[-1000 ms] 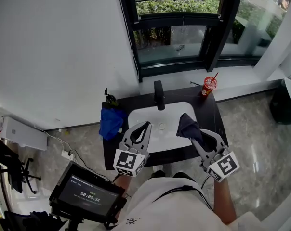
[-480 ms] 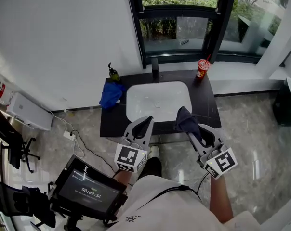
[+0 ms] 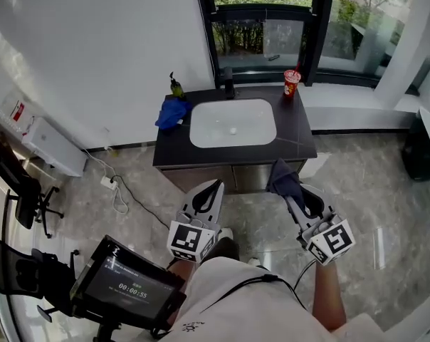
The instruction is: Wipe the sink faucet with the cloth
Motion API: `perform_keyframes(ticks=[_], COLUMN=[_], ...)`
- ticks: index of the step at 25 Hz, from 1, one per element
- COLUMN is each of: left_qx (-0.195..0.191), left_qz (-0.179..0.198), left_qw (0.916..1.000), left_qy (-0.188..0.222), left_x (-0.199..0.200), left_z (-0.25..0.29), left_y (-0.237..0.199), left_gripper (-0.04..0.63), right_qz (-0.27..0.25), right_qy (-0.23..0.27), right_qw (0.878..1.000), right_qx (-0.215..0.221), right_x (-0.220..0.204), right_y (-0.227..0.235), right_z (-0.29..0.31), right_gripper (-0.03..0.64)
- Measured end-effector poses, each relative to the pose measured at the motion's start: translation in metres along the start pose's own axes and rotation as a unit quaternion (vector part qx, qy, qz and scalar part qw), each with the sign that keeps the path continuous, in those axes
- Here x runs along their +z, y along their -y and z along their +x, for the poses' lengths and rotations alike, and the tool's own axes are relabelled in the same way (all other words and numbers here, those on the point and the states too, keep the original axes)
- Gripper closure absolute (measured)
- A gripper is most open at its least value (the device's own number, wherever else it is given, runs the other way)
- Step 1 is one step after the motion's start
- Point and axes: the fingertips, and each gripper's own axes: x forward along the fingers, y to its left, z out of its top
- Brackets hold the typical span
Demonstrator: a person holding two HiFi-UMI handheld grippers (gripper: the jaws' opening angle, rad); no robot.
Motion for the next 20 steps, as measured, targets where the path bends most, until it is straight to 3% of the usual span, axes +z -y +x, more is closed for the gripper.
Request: perform_keyframes(ticks=[13,20], left_qx=[0.0,0.013], left_qz=[0.012,0.006], left_qw=[0.9998,0.9997], left_qy=[0.014,0.02], left_x=[0.032,0.036], left_z=[-0.042,-0.057], left_y=[-0.021,-0.025], left_gripper=[0.601,0.601], right_qz=[-0.012,-0.014], right_qy=[0.039,0.032], right_qw=[0.999,0.999], right_qx=[-0.006,0.0], right_x=[0.047,0.045], right_y=[-0.044,-0.053], right_z=[-0.01,-0.011], right_gripper=[0.506,0.508])
